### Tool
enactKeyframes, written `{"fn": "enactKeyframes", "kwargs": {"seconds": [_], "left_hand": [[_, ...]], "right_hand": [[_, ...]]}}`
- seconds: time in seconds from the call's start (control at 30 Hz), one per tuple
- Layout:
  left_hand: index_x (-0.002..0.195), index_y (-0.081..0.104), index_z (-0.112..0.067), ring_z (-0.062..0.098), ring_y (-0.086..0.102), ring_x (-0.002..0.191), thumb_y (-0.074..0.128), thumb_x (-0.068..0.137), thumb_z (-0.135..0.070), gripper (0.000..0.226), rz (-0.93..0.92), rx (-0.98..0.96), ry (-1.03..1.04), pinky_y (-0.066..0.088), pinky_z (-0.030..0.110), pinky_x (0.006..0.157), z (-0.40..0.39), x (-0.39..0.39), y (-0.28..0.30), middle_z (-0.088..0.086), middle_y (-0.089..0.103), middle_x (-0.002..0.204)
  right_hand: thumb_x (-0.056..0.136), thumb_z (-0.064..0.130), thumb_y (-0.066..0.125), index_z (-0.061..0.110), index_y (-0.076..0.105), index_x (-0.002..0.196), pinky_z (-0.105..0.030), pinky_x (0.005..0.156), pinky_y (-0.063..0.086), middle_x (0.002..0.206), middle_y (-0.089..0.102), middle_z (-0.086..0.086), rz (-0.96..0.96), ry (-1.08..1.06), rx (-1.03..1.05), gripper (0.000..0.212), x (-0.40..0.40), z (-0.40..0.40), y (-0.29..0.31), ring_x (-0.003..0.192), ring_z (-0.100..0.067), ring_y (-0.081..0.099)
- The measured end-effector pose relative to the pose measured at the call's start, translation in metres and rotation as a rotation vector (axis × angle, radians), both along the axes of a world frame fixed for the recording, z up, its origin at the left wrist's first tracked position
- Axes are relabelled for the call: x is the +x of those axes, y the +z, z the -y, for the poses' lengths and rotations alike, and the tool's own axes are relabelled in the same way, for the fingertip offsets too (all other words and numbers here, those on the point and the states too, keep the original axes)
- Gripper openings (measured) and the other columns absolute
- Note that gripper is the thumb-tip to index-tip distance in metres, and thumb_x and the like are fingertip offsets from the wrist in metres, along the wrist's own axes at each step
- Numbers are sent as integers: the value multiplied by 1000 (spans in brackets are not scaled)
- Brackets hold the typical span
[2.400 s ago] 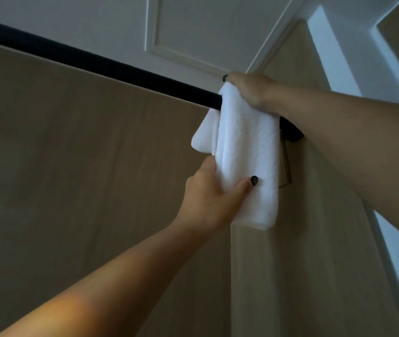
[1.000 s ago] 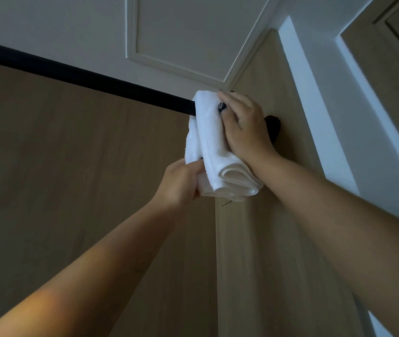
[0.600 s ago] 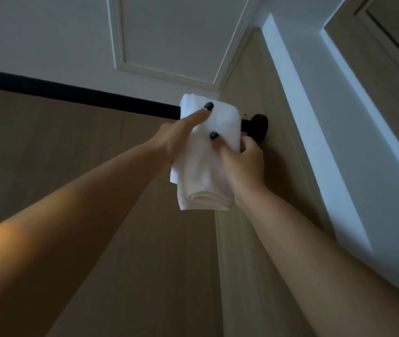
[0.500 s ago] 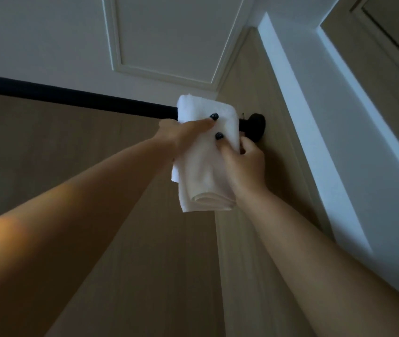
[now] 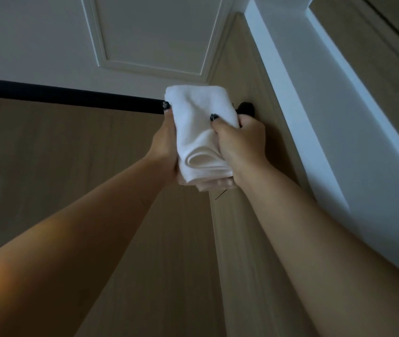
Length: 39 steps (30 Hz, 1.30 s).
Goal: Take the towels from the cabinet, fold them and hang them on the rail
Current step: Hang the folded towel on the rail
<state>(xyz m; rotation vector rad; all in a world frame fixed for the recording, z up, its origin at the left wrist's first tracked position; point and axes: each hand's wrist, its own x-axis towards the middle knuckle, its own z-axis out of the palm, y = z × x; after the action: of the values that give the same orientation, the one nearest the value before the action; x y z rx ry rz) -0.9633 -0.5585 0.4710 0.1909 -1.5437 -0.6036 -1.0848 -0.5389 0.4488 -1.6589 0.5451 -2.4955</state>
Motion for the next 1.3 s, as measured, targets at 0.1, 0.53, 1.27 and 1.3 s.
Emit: {"fn": "enactKeyframes", "kwargs": {"seconds": [0.1, 0.53, 1.27, 1.3], "left_hand": [[89, 68, -13, 21, 73, 74, 35, 104, -52, 54, 8, 23, 41, 56, 30, 60, 3, -4, -6, 6, 74, 74], [115, 66, -12, 30, 74, 91, 78, 57, -71, 83, 194, 105, 291, 56, 44, 90, -18, -3, 12, 8, 76, 101], [128, 54, -1, 31, 62, 109, 49, 98, -50, 58, 234, 20, 601, 48, 42, 101, -12, -43, 7, 14, 64, 119], [127, 55, -1, 31, 63, 107, 51, 97, -52, 60, 234, 21, 613, 49, 43, 100, -12, -41, 4, 14, 66, 116]], "right_hand": [[85, 29, 68, 10, 68, 92, -40, 77, 58, 90, 72, -7, 6, -50, -12, 21, -2, 4, 8, 85, -26, 69], [62, 51, 73, 13, 66, 110, -40, 70, 57, 98, 72, -9, -69, 283, 304, 61, -13, 9, 7, 82, -34, 71], [87, 60, 55, 13, 73, 108, -31, 59, 53, 91, 74, -8, -142, 294, 350, 54, -30, 29, -16, 79, -27, 71], [87, 62, 54, 13, 71, 109, -27, 52, 49, 88, 73, -7, -127, 281, 366, 56, -30, 27, -20, 73, -25, 69]]}}
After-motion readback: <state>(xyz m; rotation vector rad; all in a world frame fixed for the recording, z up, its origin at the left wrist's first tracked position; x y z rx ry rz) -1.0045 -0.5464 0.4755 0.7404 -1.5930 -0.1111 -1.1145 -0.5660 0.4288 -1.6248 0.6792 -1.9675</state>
